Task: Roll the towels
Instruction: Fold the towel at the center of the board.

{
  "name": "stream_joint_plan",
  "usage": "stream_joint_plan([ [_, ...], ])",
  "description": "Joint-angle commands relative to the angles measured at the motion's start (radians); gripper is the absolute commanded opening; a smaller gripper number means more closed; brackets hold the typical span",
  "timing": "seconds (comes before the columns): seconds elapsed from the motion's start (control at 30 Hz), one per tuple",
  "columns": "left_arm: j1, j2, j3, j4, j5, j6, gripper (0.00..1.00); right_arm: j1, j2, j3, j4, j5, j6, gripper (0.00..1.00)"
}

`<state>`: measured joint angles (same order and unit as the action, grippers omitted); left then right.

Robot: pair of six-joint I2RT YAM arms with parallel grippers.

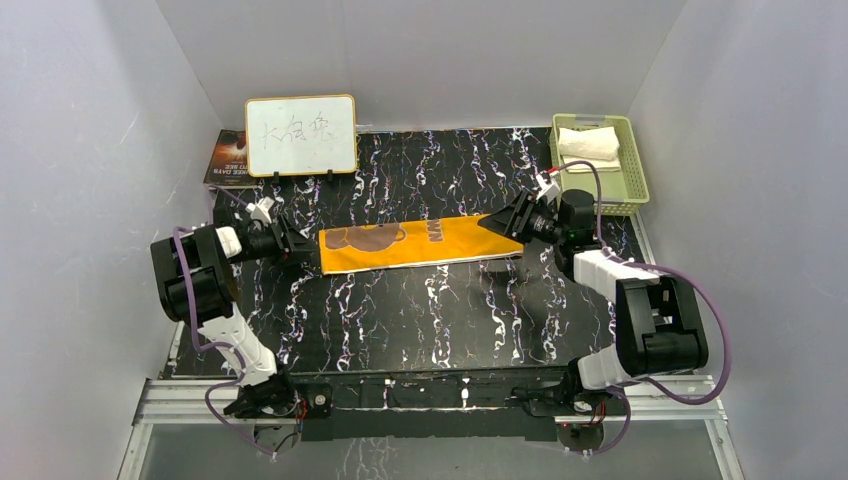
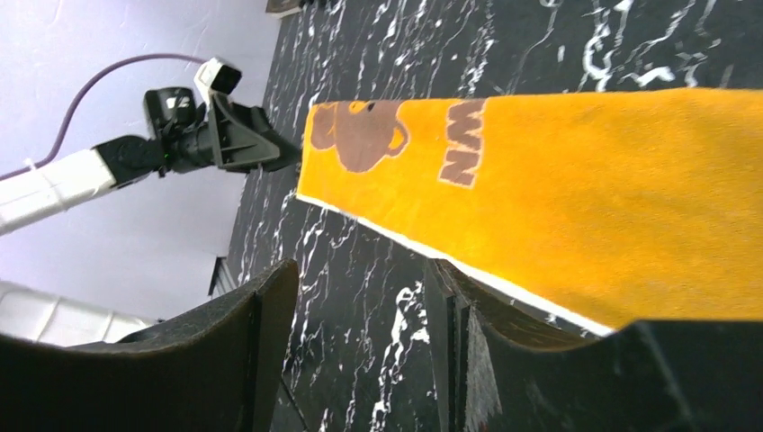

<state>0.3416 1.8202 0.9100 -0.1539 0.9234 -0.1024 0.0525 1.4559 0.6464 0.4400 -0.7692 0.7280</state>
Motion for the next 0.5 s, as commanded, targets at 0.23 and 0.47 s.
stream_joint_plan([
  [0.23, -0.045, 0.085, -0.024, -0.029, 0.069, 0.073, 0.56, 0.010, -0.120, -0.004, 0.044, -0.041, -0.042, 0.55],
  [0.47, -0.085, 0.100, -0.028, -0.021, 0.006, 0.059, 0.48, 0.009, -0.122, -0.012, 0.058, -0.063, -0.035, 0.55],
])
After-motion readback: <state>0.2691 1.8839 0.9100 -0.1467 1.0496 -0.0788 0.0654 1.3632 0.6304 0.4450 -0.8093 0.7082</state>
